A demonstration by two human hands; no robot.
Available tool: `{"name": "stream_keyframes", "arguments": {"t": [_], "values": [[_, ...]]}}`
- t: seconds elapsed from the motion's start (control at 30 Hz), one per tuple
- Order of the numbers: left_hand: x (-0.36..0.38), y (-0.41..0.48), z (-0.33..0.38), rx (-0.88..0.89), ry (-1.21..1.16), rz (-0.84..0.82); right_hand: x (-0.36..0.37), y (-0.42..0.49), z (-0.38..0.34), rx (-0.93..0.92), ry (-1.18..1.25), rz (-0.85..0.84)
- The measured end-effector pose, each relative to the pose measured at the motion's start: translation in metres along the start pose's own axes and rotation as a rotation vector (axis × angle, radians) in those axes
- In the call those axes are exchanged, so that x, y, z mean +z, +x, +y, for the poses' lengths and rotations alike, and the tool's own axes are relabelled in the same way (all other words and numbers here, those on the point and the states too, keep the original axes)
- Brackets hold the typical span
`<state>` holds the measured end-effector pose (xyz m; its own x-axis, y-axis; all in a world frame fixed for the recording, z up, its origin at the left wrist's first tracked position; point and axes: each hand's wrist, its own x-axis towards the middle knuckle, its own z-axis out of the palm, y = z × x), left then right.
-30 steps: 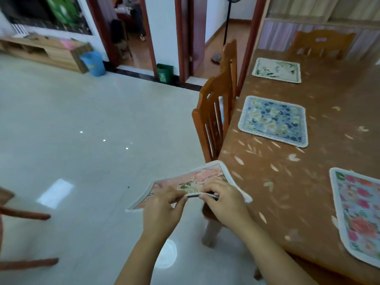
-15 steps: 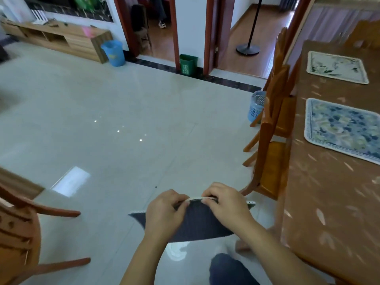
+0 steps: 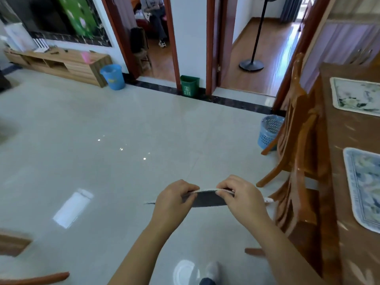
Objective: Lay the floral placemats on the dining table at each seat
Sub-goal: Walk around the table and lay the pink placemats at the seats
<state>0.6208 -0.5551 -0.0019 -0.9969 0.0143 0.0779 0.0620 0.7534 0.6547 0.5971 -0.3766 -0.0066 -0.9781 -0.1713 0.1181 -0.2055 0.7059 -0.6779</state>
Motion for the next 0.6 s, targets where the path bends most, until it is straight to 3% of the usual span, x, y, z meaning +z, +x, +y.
{"name": "stream_keyframes", "arguments": {"t": [0.2,0.6], "values": [[0.008,0.101,0.004,0.137,0.002,0.047,-0.013,0.082,0.021,0.005,-0.015,0.095],[0.033,0.348,-0.029,0.175,-0.030,-0.062,-0.012,0.301,0.058,0.079,-0.101,0.173]]}}
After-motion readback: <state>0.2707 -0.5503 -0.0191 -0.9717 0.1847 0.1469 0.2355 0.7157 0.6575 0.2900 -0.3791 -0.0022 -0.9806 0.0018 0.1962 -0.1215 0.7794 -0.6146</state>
